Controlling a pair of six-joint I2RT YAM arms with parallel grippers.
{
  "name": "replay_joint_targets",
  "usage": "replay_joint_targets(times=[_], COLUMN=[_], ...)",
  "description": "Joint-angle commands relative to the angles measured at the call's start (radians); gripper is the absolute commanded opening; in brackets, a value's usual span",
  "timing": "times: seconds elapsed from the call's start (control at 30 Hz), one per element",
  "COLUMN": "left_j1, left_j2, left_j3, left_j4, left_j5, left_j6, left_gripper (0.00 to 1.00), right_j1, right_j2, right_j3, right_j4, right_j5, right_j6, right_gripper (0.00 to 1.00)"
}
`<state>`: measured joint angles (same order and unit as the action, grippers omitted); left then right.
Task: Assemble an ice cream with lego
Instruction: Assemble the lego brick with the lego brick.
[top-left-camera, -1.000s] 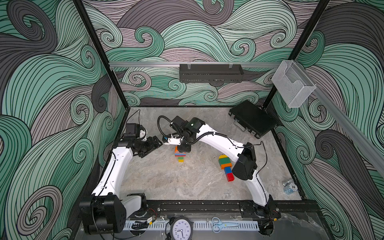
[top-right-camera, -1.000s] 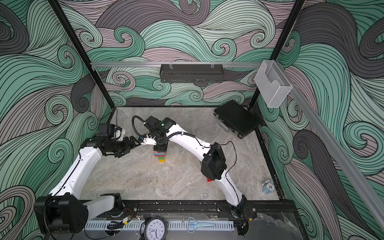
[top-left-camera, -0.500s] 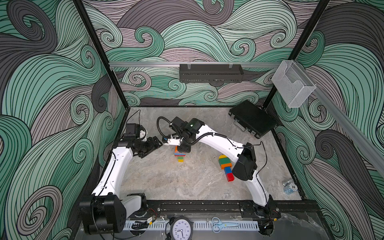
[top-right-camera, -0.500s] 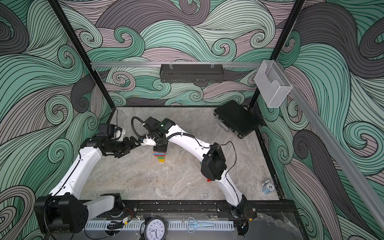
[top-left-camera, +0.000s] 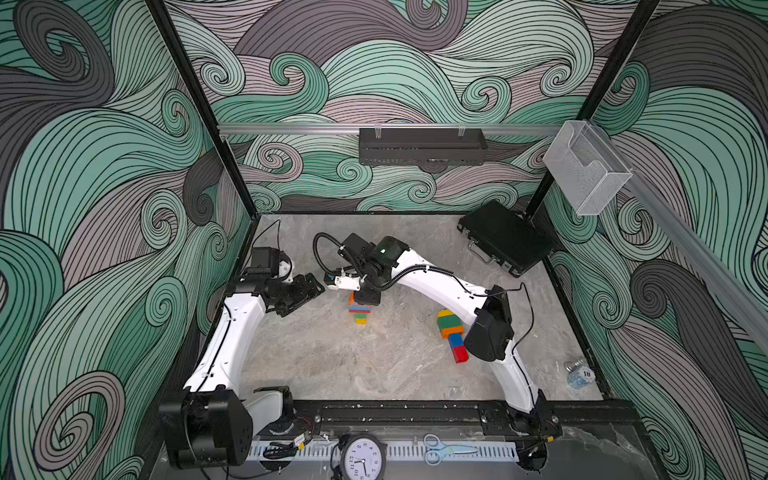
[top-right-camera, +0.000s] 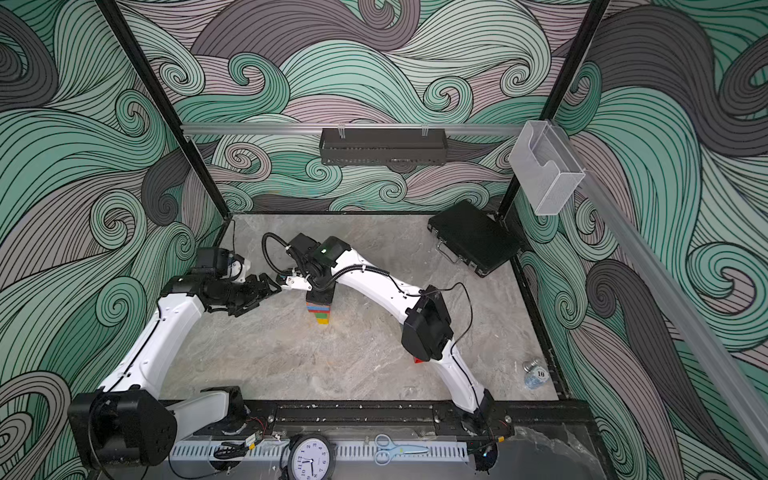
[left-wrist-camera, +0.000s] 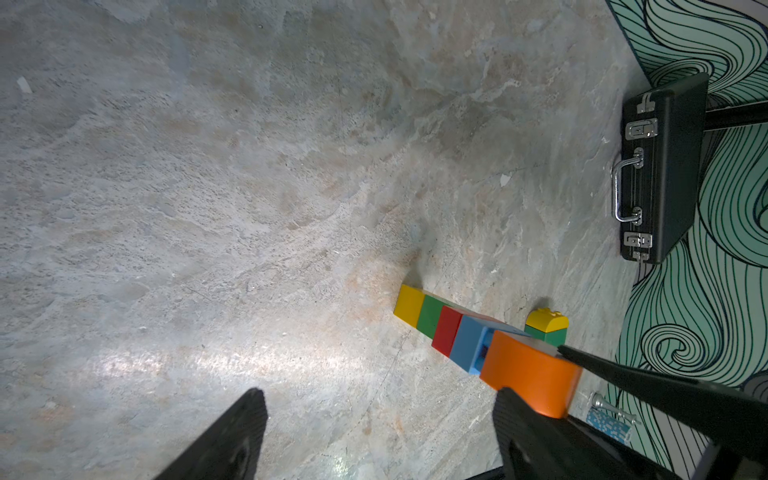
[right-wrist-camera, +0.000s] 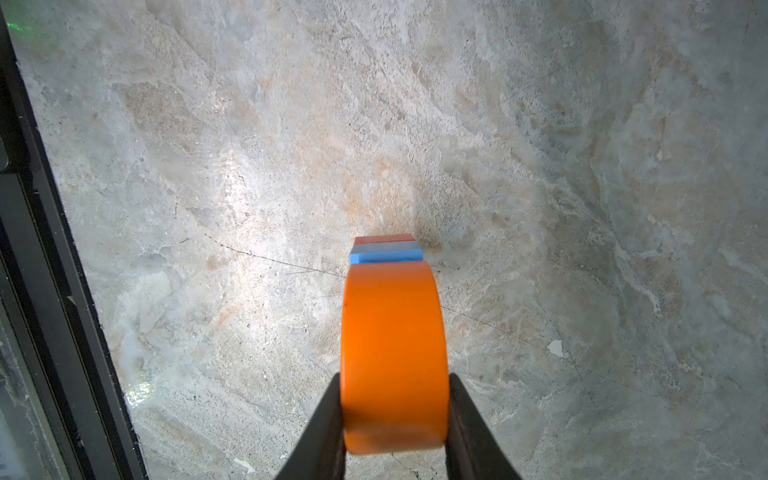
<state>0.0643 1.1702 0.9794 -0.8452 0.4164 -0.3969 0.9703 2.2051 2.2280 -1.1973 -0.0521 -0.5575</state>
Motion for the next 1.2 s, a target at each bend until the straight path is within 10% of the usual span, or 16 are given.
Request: replay_joint_targets(times=[0.0, 1.17], left_j1=[0.008, 0.019], left_j2=[-0.004, -0.003], left_j3=[0.024, 0.032], left_j4=[-0.029, -0.040], left_j5=[0.013, 0.019], left_j6=[0.021, 0.032], left_gripper=[0.86, 0.86], right_j1=[-0.005, 0.001], right_j2=[-0.042, 0.009], right_j3=[0.030, 0.052], right_j4=[-0.027, -0.048], right_j5=[-0.010, -0.006], right_j6=[0.008, 0.011], right_gripper=[0.00, 0.00])
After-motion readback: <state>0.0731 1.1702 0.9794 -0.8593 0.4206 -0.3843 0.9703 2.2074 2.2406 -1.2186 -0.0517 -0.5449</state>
